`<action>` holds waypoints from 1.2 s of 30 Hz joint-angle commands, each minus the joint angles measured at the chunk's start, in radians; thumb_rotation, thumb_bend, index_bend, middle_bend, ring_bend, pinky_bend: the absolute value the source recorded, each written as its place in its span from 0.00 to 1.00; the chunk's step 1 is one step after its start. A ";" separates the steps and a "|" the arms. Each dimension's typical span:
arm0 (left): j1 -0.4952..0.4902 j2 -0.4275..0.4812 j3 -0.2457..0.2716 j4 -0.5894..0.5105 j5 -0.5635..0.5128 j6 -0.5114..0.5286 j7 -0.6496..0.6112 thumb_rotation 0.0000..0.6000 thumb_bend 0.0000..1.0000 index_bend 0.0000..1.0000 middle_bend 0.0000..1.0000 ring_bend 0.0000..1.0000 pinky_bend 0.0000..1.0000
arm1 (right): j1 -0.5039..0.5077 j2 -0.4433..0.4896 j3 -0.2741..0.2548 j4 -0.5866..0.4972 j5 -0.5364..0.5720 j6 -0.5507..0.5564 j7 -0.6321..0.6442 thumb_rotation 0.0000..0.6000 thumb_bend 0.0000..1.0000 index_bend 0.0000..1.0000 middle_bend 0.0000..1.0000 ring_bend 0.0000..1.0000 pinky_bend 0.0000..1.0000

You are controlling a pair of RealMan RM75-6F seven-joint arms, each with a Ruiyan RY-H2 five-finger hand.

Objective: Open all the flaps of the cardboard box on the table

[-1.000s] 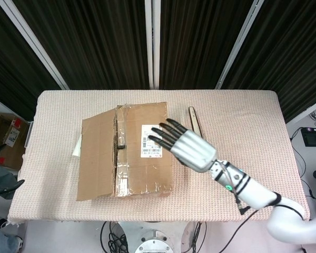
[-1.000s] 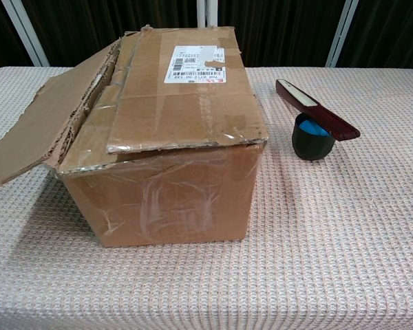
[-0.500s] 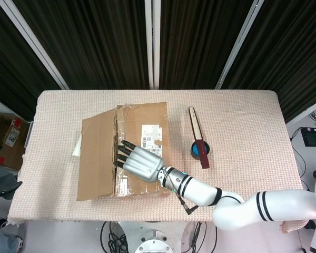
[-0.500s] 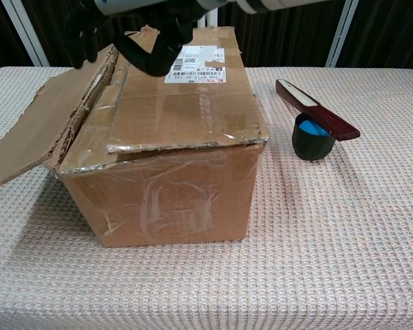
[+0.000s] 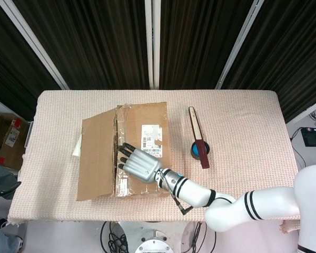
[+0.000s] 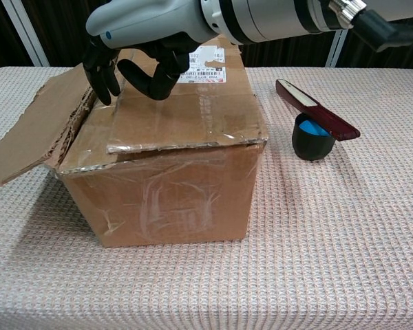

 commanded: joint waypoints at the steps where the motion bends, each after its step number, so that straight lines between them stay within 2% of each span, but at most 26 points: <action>1: 0.002 0.000 -0.001 0.001 0.000 -0.001 0.000 0.33 0.00 0.08 0.12 0.06 0.18 | 0.006 0.005 -0.009 -0.002 0.004 0.004 0.003 1.00 0.88 0.35 0.27 0.00 0.00; 7: 0.005 -0.003 -0.005 0.005 0.000 -0.009 -0.008 0.33 0.00 0.09 0.12 0.06 0.18 | 0.012 0.026 -0.028 -0.012 0.011 0.022 0.010 1.00 0.89 0.39 0.31 0.00 0.00; 16: 0.003 0.001 -0.013 -0.005 0.003 -0.019 -0.002 0.33 0.00 0.09 0.12 0.06 0.18 | -0.008 0.087 -0.010 -0.046 -0.036 0.055 0.063 1.00 0.89 0.43 0.35 0.00 0.00; 29: -0.011 0.004 -0.020 -0.028 0.010 -0.047 0.015 0.33 0.00 0.09 0.12 0.06 0.18 | -0.106 0.277 0.010 -0.149 -0.154 0.104 0.159 1.00 0.90 0.47 0.38 0.00 0.00; 36: -0.016 0.012 -0.024 -0.055 0.018 -0.051 0.033 0.33 0.00 0.09 0.12 0.06 0.18 | -0.217 0.421 0.020 -0.212 -0.281 0.133 0.270 1.00 0.90 0.47 0.37 0.00 0.00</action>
